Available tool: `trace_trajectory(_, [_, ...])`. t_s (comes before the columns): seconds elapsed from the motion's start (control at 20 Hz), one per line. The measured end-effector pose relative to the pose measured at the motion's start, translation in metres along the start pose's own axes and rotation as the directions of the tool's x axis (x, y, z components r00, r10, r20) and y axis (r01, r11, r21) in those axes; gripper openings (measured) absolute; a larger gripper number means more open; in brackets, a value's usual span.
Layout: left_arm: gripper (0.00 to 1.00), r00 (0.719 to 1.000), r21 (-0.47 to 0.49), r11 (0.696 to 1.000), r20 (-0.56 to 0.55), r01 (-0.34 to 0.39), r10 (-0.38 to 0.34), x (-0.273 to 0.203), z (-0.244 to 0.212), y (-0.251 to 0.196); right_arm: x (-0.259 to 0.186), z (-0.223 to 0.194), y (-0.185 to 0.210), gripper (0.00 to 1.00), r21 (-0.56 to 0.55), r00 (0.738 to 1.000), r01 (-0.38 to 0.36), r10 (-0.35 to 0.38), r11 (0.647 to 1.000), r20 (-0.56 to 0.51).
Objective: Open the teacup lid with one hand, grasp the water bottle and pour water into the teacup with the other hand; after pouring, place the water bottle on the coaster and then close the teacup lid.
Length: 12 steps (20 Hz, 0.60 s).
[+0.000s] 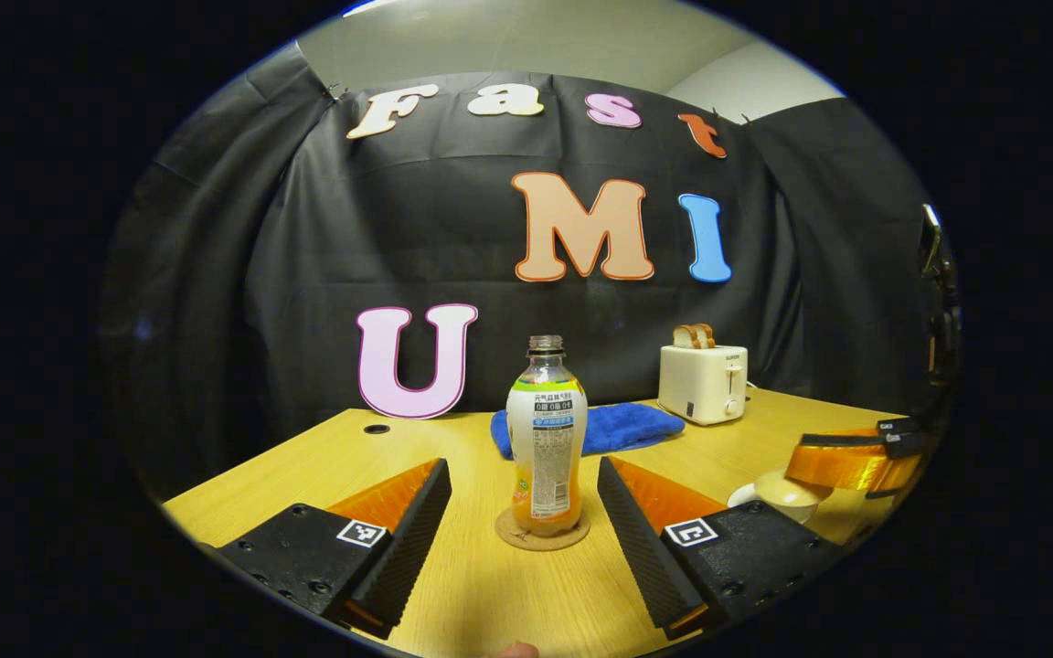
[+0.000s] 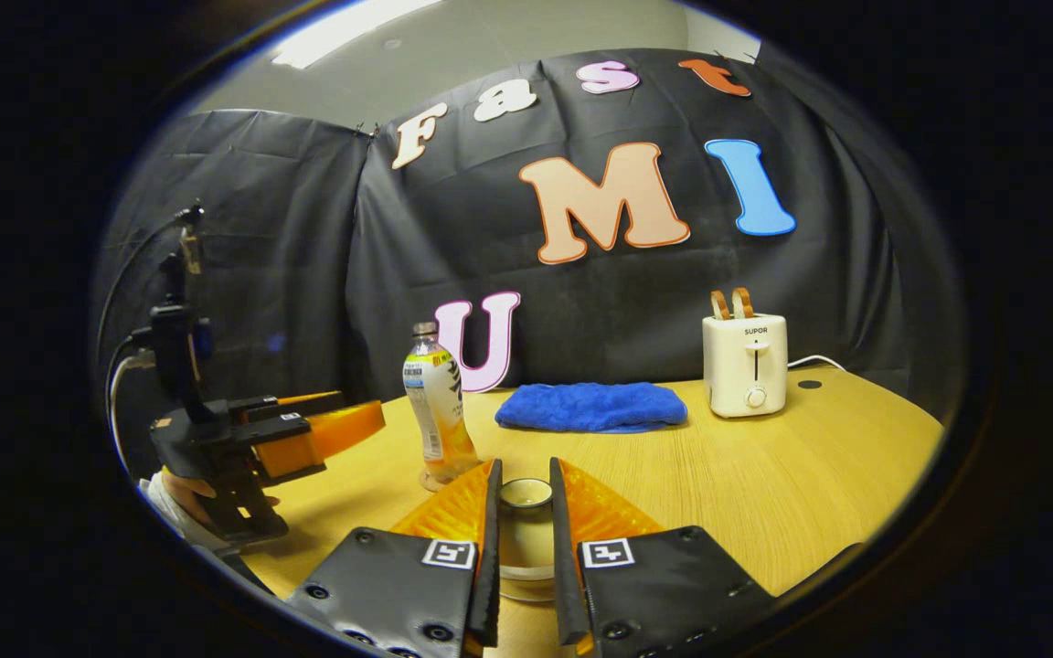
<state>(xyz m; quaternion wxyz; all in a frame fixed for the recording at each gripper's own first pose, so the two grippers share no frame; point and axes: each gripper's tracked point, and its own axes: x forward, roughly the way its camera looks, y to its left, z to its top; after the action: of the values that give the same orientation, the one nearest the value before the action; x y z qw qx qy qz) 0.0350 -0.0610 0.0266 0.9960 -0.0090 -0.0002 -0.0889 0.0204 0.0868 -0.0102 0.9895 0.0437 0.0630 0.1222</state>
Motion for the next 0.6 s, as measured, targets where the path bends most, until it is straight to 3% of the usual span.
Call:
trace_trajectory(0.1, [0.94,1.0,-0.007,1.0,-0.003,0.004,-0.004,-0.003,-0.003,0.001,0.005,-0.006,-0.001,0.27,-0.008,1.0,0.015,-0.015,1.0,-0.014])
trace_trajectory(0.15, [0.94,1.0,-0.008,1.0,-0.003,0.005,-0.005,-0.005,-0.003,0.001,0.007,-0.009,0.0,0.31,-0.014,1.0,0.019,-0.019,1.0,-0.022])
trace_trajectory(0.45, [0.94,1.0,-0.019,1.0,-0.004,-0.003,0.003,-0.012,-0.009,0.008,0.013,-0.017,0.0,0.3,-0.043,0.999,0.042,-0.043,0.998,-0.024])
trace_trajectory(0.6, [0.94,1.0,-0.026,1.0,-0.01,-0.003,0.003,-0.014,-0.012,0.009,0.011,-0.018,-0.001,0.34,-0.05,0.998,0.056,-0.057,0.997,-0.019])
